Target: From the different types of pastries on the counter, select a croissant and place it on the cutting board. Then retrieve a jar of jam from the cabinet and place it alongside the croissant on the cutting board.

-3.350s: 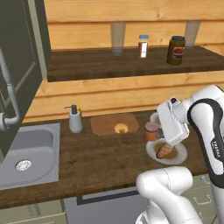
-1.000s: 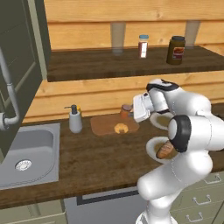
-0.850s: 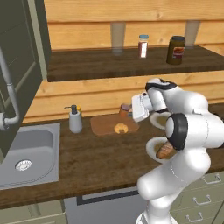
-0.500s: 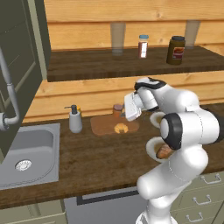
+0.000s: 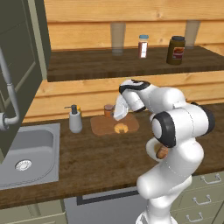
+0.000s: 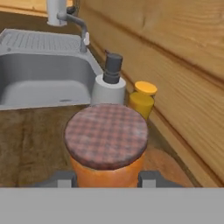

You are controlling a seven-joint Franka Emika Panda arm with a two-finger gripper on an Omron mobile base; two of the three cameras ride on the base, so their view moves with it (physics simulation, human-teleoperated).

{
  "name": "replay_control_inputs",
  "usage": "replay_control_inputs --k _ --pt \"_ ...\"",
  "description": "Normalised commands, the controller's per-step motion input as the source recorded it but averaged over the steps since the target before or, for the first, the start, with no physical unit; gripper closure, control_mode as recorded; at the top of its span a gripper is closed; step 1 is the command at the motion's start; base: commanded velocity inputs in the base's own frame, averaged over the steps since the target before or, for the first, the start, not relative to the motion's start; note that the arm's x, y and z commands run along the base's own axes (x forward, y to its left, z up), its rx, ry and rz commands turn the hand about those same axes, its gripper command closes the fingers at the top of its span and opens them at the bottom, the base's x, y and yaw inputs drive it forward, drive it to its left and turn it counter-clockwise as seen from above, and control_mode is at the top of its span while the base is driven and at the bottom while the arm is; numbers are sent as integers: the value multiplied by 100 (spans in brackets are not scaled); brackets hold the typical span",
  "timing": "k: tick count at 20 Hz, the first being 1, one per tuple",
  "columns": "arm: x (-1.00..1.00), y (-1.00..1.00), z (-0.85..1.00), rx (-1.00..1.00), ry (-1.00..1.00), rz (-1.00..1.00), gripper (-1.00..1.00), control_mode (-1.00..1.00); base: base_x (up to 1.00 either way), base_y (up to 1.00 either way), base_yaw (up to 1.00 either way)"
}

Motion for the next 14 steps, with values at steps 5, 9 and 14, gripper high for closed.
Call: replay_control_inputs --k 5,9,14 --pt "3 0 -41 0 13 -17 100 -100 0 0 0" --pt "2 9 -10 0 0 -6 100 -100 0 0 0" --pt "22 4 -14 0 0 0 100 -100 0 0 0"
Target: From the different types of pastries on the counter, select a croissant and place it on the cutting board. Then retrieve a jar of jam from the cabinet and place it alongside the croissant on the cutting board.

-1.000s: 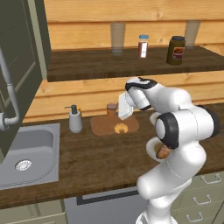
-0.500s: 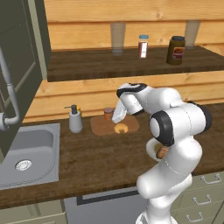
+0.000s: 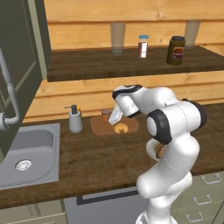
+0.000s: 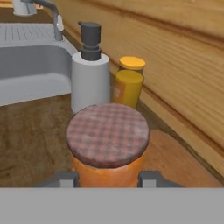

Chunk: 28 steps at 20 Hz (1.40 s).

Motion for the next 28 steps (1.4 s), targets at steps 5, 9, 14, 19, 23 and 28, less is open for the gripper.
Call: replay_control_inputs --k 5,9,14,19,23,28 --pt "39 0 -28 0 -1 7 100 -100 0 0 0" --pt "25 0 -37 0 -2 11 100 -100 0 0 0" --pt "1 3 -9 0 -4 6 100 -100 0 0 0" --pt "3 7 -8 0 -2 2 100 -100 0 0 0" --pt "0 7 -21 0 -1 2 100 -100 0 0 0" --pt "0 3 -28 0 0 1 -100 -100 0 0 0"
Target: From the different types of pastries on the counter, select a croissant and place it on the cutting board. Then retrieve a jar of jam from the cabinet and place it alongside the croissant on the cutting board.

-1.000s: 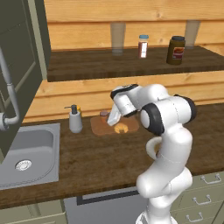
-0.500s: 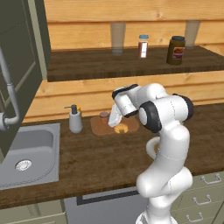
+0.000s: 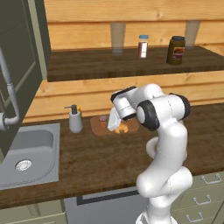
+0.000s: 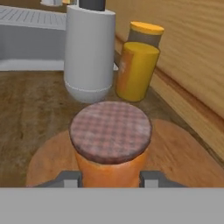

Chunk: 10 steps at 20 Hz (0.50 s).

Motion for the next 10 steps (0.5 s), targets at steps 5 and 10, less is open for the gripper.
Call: replay_control_inputs --k 5,10 --pt "18 0 -26 0 0 1 -100 -100 0 0 0" --pt "37 -1 -26 0 0 2 -100 -100 0 0 0"
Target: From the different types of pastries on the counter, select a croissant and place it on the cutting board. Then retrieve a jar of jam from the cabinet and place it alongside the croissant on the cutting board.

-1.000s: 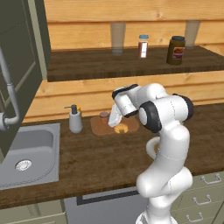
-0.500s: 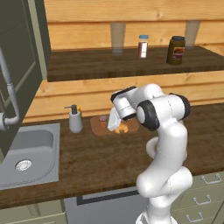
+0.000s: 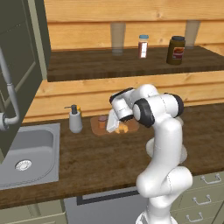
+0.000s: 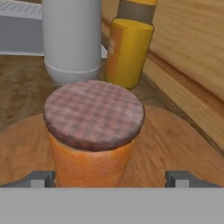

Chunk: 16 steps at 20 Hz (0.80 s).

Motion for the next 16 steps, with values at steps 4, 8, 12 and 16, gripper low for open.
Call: replay_control_inputs --k 4,8,12,16 --pt "11 -36 17 0 -4 4 -100 -100 0 0 0" --pt "-19 -38 16 0 0 12 -100 -100 0 0 0" --pt "-38 -29 0 0 0 15 -100 -100 0 0 0" --pt "-78 -34 20 0 -1 8 -100 -100 0 0 0"
